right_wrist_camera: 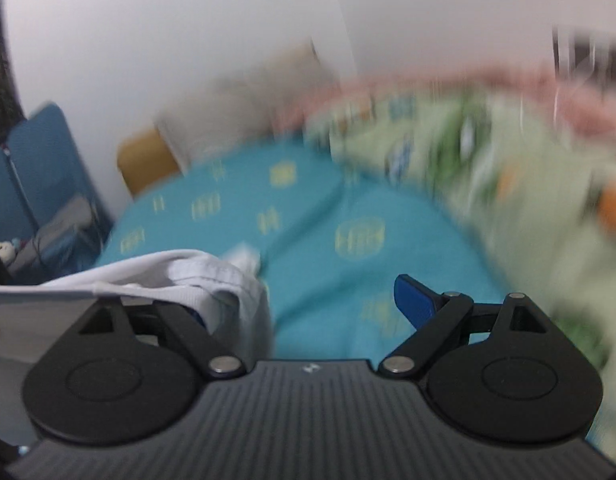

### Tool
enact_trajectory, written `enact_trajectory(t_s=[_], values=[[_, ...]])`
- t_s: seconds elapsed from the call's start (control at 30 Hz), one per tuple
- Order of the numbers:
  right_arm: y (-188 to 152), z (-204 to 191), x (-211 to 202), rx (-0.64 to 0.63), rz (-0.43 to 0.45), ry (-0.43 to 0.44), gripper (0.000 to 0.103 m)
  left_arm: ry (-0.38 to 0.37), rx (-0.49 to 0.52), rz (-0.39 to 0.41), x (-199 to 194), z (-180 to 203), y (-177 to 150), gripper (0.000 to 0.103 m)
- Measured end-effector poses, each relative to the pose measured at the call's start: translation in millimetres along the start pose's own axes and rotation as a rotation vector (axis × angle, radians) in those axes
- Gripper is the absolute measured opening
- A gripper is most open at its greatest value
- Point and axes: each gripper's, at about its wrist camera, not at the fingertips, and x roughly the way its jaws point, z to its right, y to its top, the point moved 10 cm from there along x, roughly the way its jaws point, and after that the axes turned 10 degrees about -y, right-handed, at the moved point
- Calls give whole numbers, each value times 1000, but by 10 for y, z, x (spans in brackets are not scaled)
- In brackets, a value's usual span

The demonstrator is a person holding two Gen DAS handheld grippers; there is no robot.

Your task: Fold clothes

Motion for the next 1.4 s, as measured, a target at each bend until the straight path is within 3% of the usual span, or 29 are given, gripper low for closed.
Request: enact_trajectory(t_s=[0.1,0.3,0.43,0.5,0.57,0.63,0.77,0.93,1.03,1.13,1.27,1.4], values=[[171,46,-102,-46,90,-11,90,7,20,-91,87,-22,-122,11],[-150,51,322,-103,-59,-36,90,63,28,-360,261,-172,-645,13],[-346,12,485,-138,-117,-51,90,82,8,-478,323,-306,-924,17],[-392,-9,495,-145,-131,-46,90,96,22,-520,345,-346,-1035,24],[-396,-19,478,-136,-140,-36,90,114,71,-557,371,-345,-1143,38],[-393,-33,456,-133,-140,-32,90,126,135,-589,406,-297,-1247,44],[-384,-17,443,-118,-143,-32,90,122,272,-604,482,-132,-1368,56],[-332,75,437,-89,-124,-52,90,280,403,-658,563,-287,-1531,58],[-321,142,430,-94,-105,-91,90,363,358,-626,557,-481,-1437,58],[-339,146,422,-122,-89,-115,90,388,272,-522,508,-560,-1198,61],[-349,99,382,-127,-73,-82,90,419,246,-405,430,-564,-923,64],[-393,60,375,-147,-73,-69,90,454,226,-341,389,-609,-757,66]])
